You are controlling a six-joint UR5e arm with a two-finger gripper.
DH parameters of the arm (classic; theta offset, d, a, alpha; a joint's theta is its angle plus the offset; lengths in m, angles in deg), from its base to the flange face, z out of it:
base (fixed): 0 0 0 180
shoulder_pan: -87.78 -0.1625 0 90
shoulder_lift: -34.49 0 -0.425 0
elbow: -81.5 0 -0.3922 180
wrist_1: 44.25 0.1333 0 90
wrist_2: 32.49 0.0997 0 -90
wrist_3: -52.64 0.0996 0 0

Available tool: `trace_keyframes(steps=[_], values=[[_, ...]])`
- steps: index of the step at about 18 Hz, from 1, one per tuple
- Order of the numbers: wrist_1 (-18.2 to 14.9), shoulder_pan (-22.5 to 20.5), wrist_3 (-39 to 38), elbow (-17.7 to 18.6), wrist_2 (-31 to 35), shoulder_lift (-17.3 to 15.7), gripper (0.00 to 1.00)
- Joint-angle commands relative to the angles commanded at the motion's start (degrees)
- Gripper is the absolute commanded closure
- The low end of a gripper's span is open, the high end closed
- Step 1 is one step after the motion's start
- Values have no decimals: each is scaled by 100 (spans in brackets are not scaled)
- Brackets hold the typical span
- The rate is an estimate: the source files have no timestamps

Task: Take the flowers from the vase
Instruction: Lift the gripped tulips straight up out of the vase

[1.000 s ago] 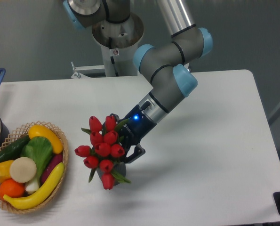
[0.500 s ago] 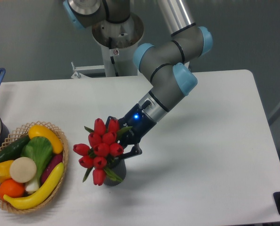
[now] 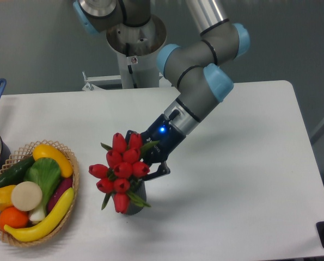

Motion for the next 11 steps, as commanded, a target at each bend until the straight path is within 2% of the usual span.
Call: trace_keyframes(steps=[2, 8, 11], values=[[0, 0, -281, -9, -18, -176, 63], [0, -17, -598, -35, -115, -431, 63], [0, -17, -958, -263, -255, -554, 63]])
